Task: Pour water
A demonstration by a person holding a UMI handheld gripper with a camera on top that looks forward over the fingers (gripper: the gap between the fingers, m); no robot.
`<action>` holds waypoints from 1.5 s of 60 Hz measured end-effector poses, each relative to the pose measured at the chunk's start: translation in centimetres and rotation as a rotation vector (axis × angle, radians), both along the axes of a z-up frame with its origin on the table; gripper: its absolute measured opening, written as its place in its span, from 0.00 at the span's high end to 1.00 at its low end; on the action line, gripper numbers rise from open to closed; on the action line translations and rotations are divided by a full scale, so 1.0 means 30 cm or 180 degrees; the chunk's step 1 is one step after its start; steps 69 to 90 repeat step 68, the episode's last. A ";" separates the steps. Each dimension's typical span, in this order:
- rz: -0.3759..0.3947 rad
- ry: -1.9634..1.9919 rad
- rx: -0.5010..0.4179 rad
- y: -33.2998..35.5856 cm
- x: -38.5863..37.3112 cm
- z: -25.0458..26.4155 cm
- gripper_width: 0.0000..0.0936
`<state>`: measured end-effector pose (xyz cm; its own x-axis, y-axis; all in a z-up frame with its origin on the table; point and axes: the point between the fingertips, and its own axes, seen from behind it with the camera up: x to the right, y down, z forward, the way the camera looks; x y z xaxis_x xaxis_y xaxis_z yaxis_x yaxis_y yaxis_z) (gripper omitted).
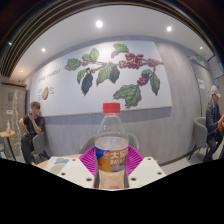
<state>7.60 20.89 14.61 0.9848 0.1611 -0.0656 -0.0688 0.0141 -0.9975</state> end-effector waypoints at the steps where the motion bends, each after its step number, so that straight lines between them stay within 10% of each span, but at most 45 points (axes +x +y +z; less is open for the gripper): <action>1: 0.0008 0.0008 -0.0008 0.021 -0.008 -0.034 0.65; 22: 0.0085 -0.0273 -0.0087 0.009 -0.012 -0.056 0.58; 32: 0.0128 -0.0470 -0.0287 -0.020 -0.010 -0.071 0.07; 50: 0.0269 -0.0527 -0.0422 -0.387 0.040 -0.132 0.08; 68: 0.1096 -0.0058 -0.0832 -0.766 -0.115 -0.262 0.08; 90: 0.1096 -0.0058 -0.0832 -0.766 -0.115 -0.262 0.08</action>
